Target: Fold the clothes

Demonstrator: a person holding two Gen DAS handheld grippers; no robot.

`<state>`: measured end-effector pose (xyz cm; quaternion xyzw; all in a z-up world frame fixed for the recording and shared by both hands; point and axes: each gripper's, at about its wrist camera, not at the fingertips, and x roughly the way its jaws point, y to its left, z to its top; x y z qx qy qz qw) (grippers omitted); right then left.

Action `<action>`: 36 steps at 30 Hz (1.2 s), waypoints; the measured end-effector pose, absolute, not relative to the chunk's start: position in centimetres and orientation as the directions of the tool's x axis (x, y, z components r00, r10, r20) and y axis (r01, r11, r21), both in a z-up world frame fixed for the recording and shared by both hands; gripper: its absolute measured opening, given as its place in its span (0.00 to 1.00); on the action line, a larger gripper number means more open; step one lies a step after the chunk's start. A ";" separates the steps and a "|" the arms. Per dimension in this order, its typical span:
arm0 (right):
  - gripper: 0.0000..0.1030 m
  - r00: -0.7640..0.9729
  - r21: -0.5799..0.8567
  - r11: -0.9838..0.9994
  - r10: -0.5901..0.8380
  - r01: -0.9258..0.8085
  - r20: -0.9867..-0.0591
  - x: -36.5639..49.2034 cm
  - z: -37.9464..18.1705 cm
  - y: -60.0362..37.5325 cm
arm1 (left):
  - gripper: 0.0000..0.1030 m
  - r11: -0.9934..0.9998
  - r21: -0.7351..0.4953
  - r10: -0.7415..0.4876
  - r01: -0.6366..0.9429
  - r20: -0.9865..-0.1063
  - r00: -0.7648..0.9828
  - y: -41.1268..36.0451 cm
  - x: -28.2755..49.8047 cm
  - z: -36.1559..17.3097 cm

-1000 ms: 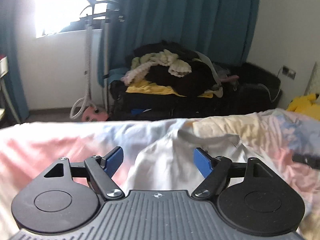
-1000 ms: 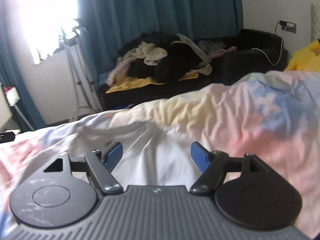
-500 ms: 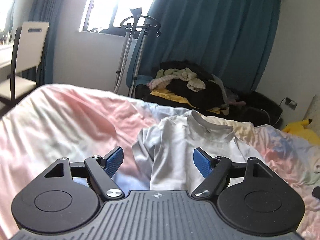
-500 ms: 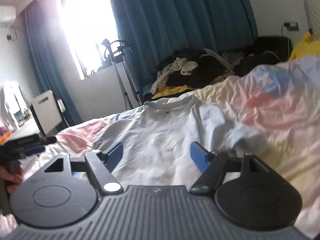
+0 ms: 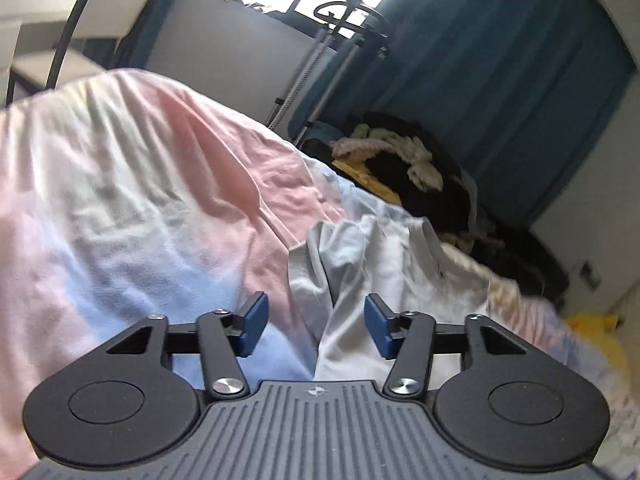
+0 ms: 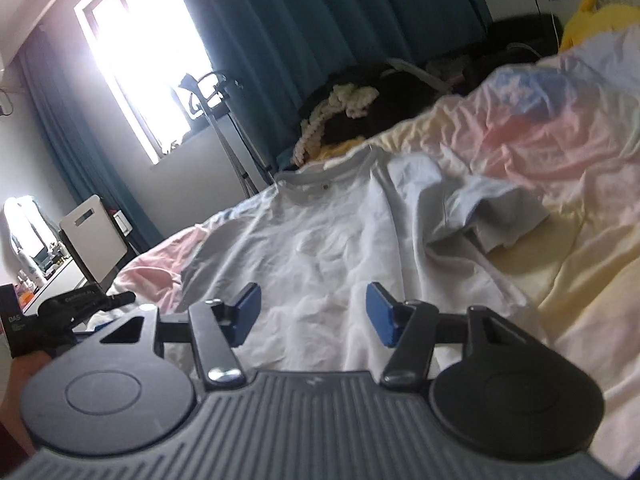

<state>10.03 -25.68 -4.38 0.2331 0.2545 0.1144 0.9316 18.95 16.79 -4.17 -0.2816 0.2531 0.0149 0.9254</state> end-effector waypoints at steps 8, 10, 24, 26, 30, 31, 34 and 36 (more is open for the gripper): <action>0.47 0.808 0.502 0.861 0.348 -0.076 -0.475 14.0 -7.9 -25.4 | 0.38 0.845 -0.508 -0.153 -0.168 -0.530 0.834 17.3 24.7 -7.5; 0.47 0.797 0.523 0.849 0.362 -0.068 -0.483 14.8 -8.6 -25.6 | 0.37 0.817 -0.546 -0.174 -0.185 -0.540 0.824 17.7 25.9 -8.7; 0.42 0.765 0.551 0.834 0.374 -0.029 -0.525 16.2 -11.7 -26.7 | 0.03 0.902 -0.400 -0.097 -0.160 -0.551 0.829 15.0 29.4 -7.5; 0.42 0.768 0.544 0.838 0.368 -0.031 -0.524 16.0 -11.6 -26.6 | 0.03 0.905 -0.390 -0.077 -0.169 -0.540 0.838 15.9 29.4 -5.6; 0.42 0.768 0.536 0.844 0.362 -0.028 -0.529 15.9 -11.6 -26.5 | 0.03 0.930 -0.320 -0.022 -0.183 -0.544 0.839 17.7 30.2 -1.2; 0.42 0.767 0.539 0.842 0.362 -0.026 -0.529 15.9 -11.5 -26.5 | 0.03 0.938 -0.290 0.001 -0.192 -0.550 0.835 18.2 30.6 -0.3; 0.43 0.767 0.543 0.839 0.363 -0.021 -0.530 15.9 -11.6 -26.5 | 0.03 0.957 -0.193 0.071 -0.216 -0.569 0.819 19.1 31.8 2.1; 0.42 0.766 0.548 0.837 0.363 -0.018 -0.530 15.9 -11.7 -26.5 | 0.03 0.965 -0.115 0.126 -0.237 -0.587 0.799 19.5 33.1 2.7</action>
